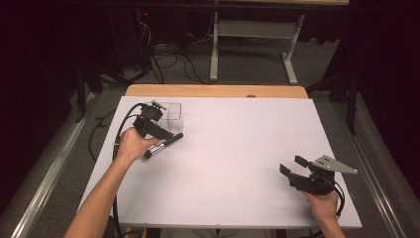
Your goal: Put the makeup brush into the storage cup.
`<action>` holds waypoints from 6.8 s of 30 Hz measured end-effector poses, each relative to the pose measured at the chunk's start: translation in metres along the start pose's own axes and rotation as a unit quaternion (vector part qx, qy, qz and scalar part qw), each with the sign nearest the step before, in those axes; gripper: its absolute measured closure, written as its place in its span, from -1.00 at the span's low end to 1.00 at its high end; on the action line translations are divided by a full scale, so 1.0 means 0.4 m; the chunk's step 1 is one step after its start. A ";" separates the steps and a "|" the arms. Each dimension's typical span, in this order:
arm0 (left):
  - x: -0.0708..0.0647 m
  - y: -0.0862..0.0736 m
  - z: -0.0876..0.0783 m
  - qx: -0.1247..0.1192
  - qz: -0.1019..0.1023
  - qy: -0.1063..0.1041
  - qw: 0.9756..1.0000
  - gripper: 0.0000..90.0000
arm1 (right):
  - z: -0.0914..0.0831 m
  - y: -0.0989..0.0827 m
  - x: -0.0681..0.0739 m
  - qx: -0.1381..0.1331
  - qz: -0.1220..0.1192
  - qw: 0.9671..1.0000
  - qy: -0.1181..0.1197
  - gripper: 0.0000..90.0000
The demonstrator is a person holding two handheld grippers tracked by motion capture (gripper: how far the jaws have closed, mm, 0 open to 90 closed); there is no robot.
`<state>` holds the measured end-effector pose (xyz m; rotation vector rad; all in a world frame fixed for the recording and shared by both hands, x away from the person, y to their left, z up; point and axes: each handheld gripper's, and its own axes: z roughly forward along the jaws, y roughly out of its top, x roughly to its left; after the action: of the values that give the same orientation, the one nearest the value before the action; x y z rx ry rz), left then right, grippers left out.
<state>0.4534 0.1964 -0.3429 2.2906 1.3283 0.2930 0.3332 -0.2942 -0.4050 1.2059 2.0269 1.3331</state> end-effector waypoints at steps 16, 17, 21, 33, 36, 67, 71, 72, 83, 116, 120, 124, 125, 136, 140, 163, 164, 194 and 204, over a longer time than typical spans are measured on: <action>0.013 -0.008 0.034 0.037 0.004 0.001 0.999 -0.16 | 0.002 -0.001 -0.001 0.003 0.002 1.000 0.002 -0.33; 0.015 -0.009 0.037 0.040 0.003 0.003 0.999 -0.17 | 0.002 -0.001 -0.001 0.004 0.004 1.000 0.002 -0.33; 0.017 -0.012 0.045 0.052 0.008 0.007 0.999 -0.15 | 0.001 -0.001 0.000 0.003 0.004 1.000 0.001 -0.33; 0.018 -0.017 0.074 0.089 0.013 0.021 0.996 -0.08 | 0.002 -0.001 -0.001 0.003 0.003 1.000 0.002 -0.33; 0.022 -0.021 0.083 0.094 0.005 0.022 0.995 -0.05 | 0.002 -0.001 0.001 0.004 0.003 1.000 0.004 -0.33; 0.037 -0.050 0.136 0.127 -0.004 0.009 0.992 0.24 | 0.006 -0.002 0.003 0.009 -0.002 1.000 0.007 -0.33; 0.039 -0.051 0.136 0.127 -0.003 0.011 0.992 0.29 | 0.005 -0.002 0.003 0.009 -0.002 1.000 0.007 -0.33; 0.039 -0.052 0.136 0.127 -0.003 0.011 0.992 0.31 | 0.005 -0.002 0.003 0.008 -0.001 1.000 0.006 -0.33; 0.031 -0.052 0.136 0.130 0.006 0.008 0.991 0.44 | 0.006 -0.002 0.005 0.010 -0.003 1.000 0.007 -0.32; -0.003 -0.047 0.118 0.101 0.049 0.008 0.994 0.57 | 0.006 -0.002 0.005 0.009 -0.006 1.000 0.006 -0.32; -0.002 -0.049 0.110 0.096 0.048 0.007 0.994 0.57 | 0.007 -0.002 0.006 0.009 -0.007 1.000 0.005 -0.32; -0.005 -0.050 0.099 0.091 0.051 0.009 0.995 0.57 | 0.006 -0.002 0.007 0.009 -0.007 1.000 0.005 -0.32; -0.006 -0.051 0.097 0.084 0.047 0.009 0.995 0.57 | 0.007 -0.002 0.006 0.010 -0.007 1.000 0.006 -0.32; -0.004 -0.058 0.072 0.073 0.049 0.011 0.996 0.57 | 0.006 -0.002 0.005 0.010 -0.002 1.000 0.005 -0.32; -0.003 -0.061 0.062 0.071 0.050 0.009 0.996 0.57 | 0.006 -0.002 0.005 0.009 -0.002 1.000 0.006 -0.32; -0.113 -0.050 0.035 0.051 0.113 -0.018 0.992 0.57 | 0.008 -0.002 0.006 0.012 -0.006 1.000 0.006 -0.32; -0.119 -0.050 0.034 0.048 0.114 -0.021 0.992 0.57 | 0.008 -0.002 0.006 0.011 -0.006 1.000 0.006 -0.32; -0.268 -0.033 0.008 0.012 0.173 -0.094 0.980 0.57 | 0.009 -0.001 0.008 0.010 -0.009 1.000 0.007 -0.32; -0.328 -0.018 0.026 0.016 0.194 -0.119 0.974 0.57 | 0.011 0.001 0.009 0.010 -0.012 1.000 0.010 -0.32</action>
<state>0.3857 0.0837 -0.3489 2.5105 0.7705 0.1169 0.3346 -0.2888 -0.4062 1.1769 2.0665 1.3205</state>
